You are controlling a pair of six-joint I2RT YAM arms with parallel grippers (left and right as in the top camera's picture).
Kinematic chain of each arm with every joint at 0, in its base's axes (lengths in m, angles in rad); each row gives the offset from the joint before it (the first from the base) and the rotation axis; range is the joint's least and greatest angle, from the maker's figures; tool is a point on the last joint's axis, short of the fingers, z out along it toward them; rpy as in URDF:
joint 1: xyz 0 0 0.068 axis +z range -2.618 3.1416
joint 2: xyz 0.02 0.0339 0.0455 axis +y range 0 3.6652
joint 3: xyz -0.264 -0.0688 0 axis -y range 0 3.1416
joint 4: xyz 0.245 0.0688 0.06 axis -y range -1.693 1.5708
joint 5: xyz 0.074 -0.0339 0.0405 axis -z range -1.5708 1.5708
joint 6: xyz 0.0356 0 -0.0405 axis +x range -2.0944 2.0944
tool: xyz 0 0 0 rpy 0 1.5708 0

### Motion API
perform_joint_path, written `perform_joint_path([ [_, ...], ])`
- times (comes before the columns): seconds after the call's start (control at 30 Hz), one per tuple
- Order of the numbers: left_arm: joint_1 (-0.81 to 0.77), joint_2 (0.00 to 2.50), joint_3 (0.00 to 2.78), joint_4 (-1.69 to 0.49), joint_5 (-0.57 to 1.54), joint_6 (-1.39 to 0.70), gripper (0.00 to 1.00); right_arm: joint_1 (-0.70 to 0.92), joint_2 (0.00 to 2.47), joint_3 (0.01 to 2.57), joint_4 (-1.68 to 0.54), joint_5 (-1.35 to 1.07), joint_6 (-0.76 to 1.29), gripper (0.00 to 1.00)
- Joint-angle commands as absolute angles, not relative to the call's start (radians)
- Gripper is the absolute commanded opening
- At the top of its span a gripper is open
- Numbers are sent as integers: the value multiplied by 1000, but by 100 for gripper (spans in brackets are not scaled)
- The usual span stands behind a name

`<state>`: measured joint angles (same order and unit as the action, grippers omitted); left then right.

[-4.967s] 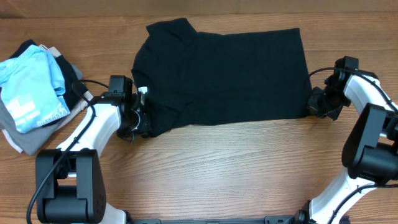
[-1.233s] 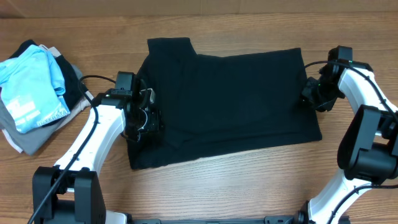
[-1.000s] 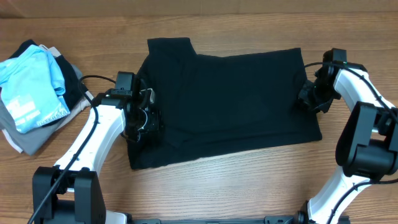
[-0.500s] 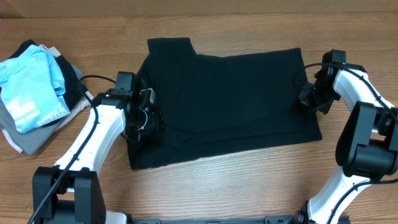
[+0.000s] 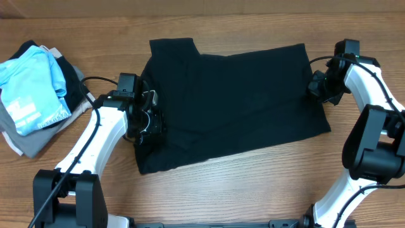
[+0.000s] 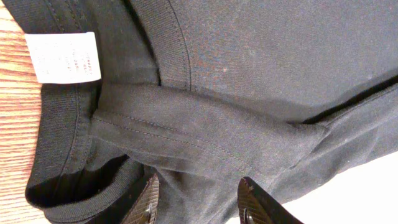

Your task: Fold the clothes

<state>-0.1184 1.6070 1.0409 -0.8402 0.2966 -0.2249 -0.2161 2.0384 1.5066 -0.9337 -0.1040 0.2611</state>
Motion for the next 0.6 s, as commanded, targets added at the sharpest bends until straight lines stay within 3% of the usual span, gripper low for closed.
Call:
perform_joint_path([
  [0.0,-126,1612,1061,-838,311,-210,45,-223,2045,1526,-933,-97,266,41],
  [0.03,-126,1612,1061,-836,311,-210,45,-223,2045,1526,-943,-93,266,46],
  [0.17,-126,1612,1061,-819,340,-209,45,-242,2045,1526,-989,9,272,43],
  [0.33,-126,1613,1061,-817,342,-209,39,-271,2045,1514,-1064,14,262,27],
  [0.57,-126,1615,1013,-802,341,-209,33,-270,2058,1375,-1023,-51,228,21],
])
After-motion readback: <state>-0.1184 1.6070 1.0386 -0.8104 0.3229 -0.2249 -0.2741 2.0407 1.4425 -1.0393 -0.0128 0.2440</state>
